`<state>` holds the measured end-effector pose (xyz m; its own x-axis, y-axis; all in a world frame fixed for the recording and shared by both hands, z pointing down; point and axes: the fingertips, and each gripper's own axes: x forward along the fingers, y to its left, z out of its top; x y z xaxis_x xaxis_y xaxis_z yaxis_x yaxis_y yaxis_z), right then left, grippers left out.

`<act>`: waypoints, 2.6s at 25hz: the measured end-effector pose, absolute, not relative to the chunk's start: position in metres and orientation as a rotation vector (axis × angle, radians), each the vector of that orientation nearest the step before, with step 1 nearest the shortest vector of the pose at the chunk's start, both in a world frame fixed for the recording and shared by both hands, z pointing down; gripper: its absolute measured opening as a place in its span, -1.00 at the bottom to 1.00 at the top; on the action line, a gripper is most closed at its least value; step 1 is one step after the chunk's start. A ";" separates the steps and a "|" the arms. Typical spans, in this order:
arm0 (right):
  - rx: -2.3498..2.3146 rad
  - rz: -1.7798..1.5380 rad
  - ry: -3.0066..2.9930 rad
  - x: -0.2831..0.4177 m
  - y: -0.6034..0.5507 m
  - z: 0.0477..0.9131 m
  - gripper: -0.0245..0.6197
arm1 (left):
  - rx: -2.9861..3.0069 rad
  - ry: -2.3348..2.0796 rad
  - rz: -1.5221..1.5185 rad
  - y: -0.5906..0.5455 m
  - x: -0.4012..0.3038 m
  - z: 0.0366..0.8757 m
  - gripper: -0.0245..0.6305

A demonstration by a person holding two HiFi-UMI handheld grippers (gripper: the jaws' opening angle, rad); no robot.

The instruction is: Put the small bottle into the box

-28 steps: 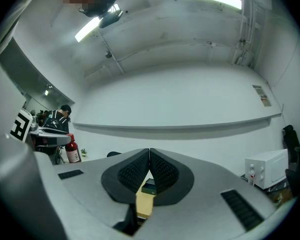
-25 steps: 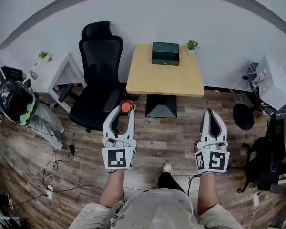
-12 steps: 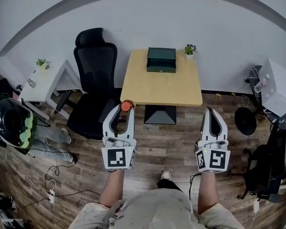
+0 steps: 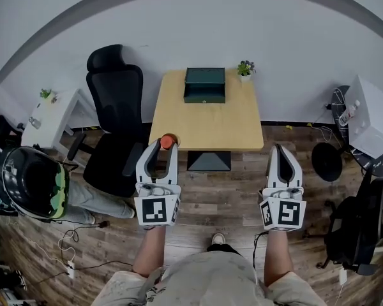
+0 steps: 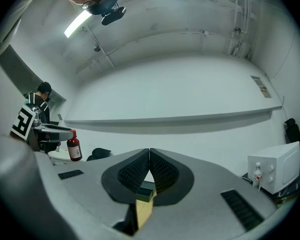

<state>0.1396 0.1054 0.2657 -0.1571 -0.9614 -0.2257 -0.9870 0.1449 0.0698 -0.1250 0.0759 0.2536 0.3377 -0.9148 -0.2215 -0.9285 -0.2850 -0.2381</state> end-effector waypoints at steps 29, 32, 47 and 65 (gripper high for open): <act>-1.998 0.314 2.303 0.155 -0.069 0.273 -0.87 | -2.351 1.650 0.075 -0.105 -0.111 0.275 -0.53; -2.001 0.321 2.318 0.143 -0.095 0.271 -0.87 | -2.362 1.656 0.079 -0.133 -0.119 0.276 -0.53; -2.010 0.344 2.340 0.099 -0.206 0.268 -0.87 | -2.389 1.651 0.122 -0.242 -0.154 0.280 -0.53; -2.001 0.332 2.351 0.118 -0.274 0.289 -0.87 | -2.440 1.605 0.072 -0.312 -0.118 0.303 -0.53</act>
